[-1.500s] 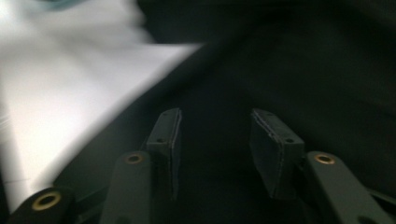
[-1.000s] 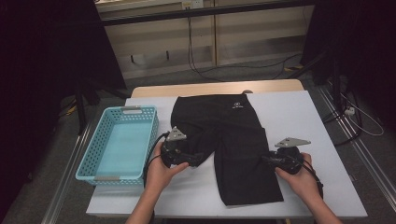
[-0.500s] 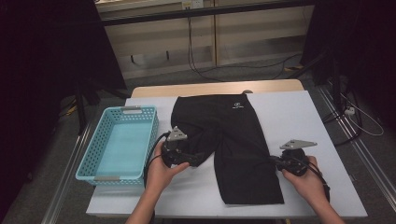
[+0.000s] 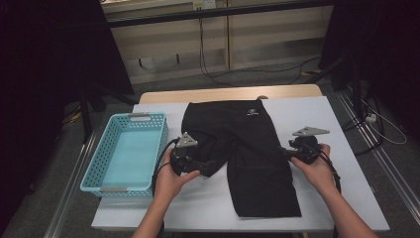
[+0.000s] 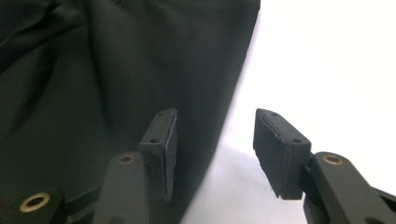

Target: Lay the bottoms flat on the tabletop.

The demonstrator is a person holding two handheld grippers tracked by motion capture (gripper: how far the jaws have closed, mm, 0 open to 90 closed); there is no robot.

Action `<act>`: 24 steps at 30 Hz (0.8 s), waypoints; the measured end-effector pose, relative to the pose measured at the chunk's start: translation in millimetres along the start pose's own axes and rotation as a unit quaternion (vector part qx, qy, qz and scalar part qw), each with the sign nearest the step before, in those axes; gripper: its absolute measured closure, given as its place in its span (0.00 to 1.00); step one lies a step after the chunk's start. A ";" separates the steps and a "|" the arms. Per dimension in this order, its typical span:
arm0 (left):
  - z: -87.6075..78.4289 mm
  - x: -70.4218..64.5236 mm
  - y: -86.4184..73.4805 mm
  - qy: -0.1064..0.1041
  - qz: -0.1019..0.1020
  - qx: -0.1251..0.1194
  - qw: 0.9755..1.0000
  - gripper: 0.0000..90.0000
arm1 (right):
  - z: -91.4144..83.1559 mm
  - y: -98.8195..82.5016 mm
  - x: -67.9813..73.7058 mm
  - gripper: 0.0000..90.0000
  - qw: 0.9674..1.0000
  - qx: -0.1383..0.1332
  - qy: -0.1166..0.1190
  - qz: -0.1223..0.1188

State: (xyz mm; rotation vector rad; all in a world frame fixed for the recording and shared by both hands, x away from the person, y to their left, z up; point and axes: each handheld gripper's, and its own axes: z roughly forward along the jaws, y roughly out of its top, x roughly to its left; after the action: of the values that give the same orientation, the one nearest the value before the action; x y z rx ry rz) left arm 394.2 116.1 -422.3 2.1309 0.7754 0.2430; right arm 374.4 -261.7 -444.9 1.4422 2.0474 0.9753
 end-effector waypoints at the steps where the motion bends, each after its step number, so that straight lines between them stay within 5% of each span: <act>1: 0.0 -0.1 -0.2 0.000 0.002 -0.001 1.000 0.16 | 6.4 3.7 -0.9 0.55 1.000 -0.002 0.004 0.008; 7: 1.3 -2.2 -4.5 0.002 -0.002 0.005 1.000 0.17 | 39.9 23.6 -2.7 0.55 1.000 0.002 -0.022 0.015; 11: 0.5 -3.5 -7.0 0.003 -0.001 0.007 1.000 0.17 | 56.5 29.3 -2.8 0.61 0.999 0.009 -0.023 0.026; 13: -2.0 -3.3 -7.6 0.006 -0.003 0.005 1.000 0.17 | 62.2 28.4 -2.6 0.70 0.999 0.012 -0.003 0.036; 17: -5.0 -2.6 -7.6 0.010 -0.007 0.000 1.000 0.17 | 65.2 28.0 -2.9 0.99 1.000 0.005 -0.004 0.031; 24: -1.8 -3.2 -7.9 0.008 -0.004 0.004 1.000 0.17 | 56.6 24.8 -28.6 1.00 0.997 0.006 -0.009 0.076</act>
State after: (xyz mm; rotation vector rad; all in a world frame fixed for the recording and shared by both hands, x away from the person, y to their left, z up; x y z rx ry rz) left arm 387.4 119.0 -427.0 2.1354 0.7962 0.2534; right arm 439.5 -267.0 -463.8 1.6270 1.9572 1.0068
